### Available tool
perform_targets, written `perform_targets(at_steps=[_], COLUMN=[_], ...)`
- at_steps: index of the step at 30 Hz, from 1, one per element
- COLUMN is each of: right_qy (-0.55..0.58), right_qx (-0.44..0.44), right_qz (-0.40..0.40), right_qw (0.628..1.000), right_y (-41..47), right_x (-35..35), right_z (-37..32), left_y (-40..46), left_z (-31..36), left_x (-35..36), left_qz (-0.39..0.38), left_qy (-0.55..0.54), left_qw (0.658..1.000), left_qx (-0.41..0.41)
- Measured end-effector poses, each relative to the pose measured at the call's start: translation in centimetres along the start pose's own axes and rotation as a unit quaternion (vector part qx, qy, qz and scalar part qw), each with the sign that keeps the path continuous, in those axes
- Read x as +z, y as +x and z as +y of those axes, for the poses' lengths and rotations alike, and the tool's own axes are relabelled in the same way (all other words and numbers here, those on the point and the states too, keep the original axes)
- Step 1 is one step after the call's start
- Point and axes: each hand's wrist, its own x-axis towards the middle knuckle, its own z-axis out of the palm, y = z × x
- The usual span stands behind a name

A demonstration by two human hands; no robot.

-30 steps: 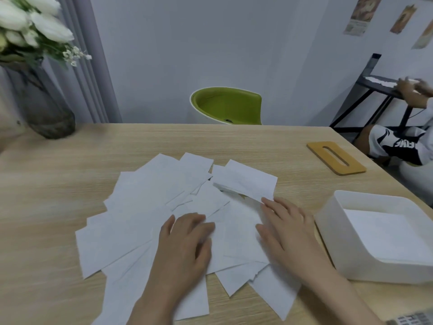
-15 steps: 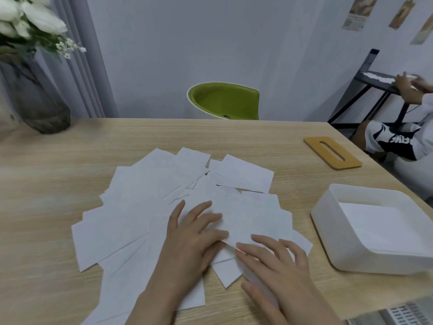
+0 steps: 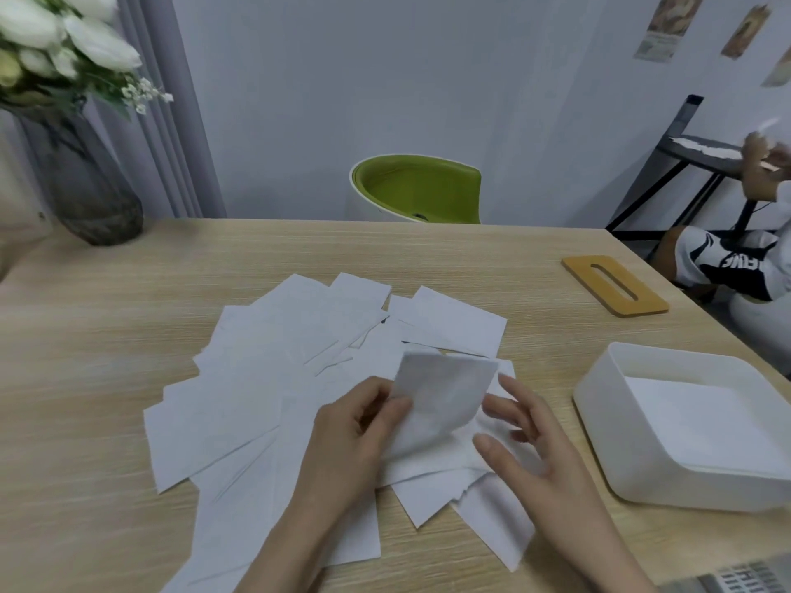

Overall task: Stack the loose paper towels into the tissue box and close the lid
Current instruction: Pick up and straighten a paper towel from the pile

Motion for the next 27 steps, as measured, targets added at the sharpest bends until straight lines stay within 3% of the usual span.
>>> perform_targets(at_steps=[5,13,16,18,21,24,27], right_qy=[0.134,0.298,0.202,0.074,-0.135,-0.276,-0.289], right_qx=[0.035,0.092,0.068,0.046,0.013,0.033,0.064], right_qz=[-0.069,-0.053,-0.043,0.023,0.101,0.052,0.001], right_qw=[0.988,0.949,0.976,0.996,0.986,0.959,0.955], right_y=[1.6,1.4,1.4,2.1,3.3,4.8,5.8], right_x=[1.8,4.1,3.9,2.8,0.1,-2.1,-2.4], right_z=[-1.2,-2.3,-2.1,-1.1,1.1,2.7,2.9], left_y=[0.1,-1.2,-1.2,-1.0,-0.9,-0.9,-0.9], left_z=[1.3,0.8,0.1,-0.8,-1.8,-2.5,-2.7], left_x=[-0.3,-1.2,-1.4,-2.0,-2.7,-2.8,-2.9], left_qz=[0.001,0.030,0.051,0.084,0.108,0.115,0.125], left_qy=[-0.158,-0.162,-0.151,-0.140,-0.137,-0.132,-0.134], left_qw=[0.983,0.976,0.977,0.977,0.973,0.971,0.969], left_qx=[-0.090,-0.139,-0.139,-0.140,-0.153,-0.166,-0.168])
